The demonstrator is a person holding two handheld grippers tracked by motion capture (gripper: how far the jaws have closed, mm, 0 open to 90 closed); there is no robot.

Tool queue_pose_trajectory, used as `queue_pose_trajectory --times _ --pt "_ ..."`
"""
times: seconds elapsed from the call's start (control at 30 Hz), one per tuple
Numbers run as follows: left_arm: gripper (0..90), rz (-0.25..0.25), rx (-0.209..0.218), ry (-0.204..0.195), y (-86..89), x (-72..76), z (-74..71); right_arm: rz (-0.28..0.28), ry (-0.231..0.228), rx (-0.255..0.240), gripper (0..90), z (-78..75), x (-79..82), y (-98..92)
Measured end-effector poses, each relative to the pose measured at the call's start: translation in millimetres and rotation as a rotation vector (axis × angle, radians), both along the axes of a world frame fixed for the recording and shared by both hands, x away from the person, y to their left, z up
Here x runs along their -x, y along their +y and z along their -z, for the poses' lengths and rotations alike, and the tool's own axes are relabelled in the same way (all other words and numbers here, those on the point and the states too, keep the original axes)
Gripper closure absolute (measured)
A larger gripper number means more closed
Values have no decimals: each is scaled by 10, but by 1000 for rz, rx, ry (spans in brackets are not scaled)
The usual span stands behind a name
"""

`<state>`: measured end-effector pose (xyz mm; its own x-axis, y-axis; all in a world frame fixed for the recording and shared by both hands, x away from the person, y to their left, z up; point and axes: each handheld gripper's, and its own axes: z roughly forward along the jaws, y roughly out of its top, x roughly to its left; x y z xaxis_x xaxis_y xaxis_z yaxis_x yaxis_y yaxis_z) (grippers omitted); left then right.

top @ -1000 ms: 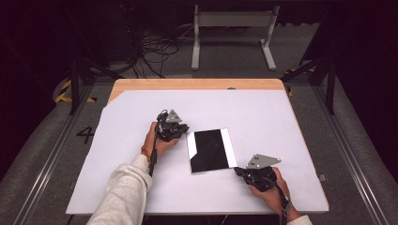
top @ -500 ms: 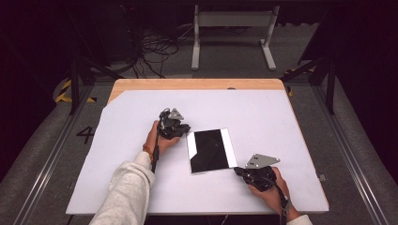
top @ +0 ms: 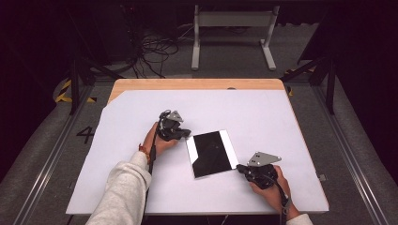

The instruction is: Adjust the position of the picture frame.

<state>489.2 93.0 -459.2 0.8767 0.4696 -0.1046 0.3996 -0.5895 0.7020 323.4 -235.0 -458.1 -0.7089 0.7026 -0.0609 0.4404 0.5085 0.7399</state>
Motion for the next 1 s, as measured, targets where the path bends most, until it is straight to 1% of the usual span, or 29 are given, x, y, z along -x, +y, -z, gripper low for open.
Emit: queue_pose_trajectory --times 0.03,0.17,0.23,0.27,0.33,0.4,0.43,0.47,0.6,0.67,0.7,0.73,0.77,0.8,0.87,1.0 --pt "899 5 0 12 3 13 -4 -1 -1 3 900 -2 -3 -8" --pt "899 37 -29 24 26 71 -32 7 1 0 900 -2 -22 -41" --pt "899 51 -49 12 42 128 -43 9 -1 4 900 -4 -34 -51" --pt "898 51 -49 12 42 128 -43 9 -1 4 900 -4 -34 -51" --pt "898 55 -49 6 63 183 -40 14 -2 5 900 -5 -45 -60" --pt "899 59 -48 13 90 231 -39 16 -2 5 900 -6 -58 -67" --pt "899 57 -37 17 111 278 -30 21 -3 6 900 -7 -73 -73" --pt "899 57 -37 17 111 278 -30 21 -3 6 900 -7 -73 -73" --pt "898 69 -57 5 141 377 -40 28 0 5 900 -10 -114 -84" --pt "899 77 -66 -16 147 447 -40 36 -3 11 900 -14 -135 -82" --pt "899 83 -72 -20 152 477 -43 35 -2 13 900 -16 -148 -83" --pt "899 88 -69 -13 166 530 -40 38 -1 10 900 -17 -172 -90" --pt "899 88 -69 -13 166 530 -40 38 -1 10 900 -17 -172 -90" --pt "899 97 -64 -1 181 576 -37 43 -1 6 900 -13 -192 -98" --pt "899 102 -63 -1 186 600 -36 42 1 8 900 -17 -215 -101" --pt "899 122 -70 2 196 700 -39 47 1 3 900 -14 -248 -108"
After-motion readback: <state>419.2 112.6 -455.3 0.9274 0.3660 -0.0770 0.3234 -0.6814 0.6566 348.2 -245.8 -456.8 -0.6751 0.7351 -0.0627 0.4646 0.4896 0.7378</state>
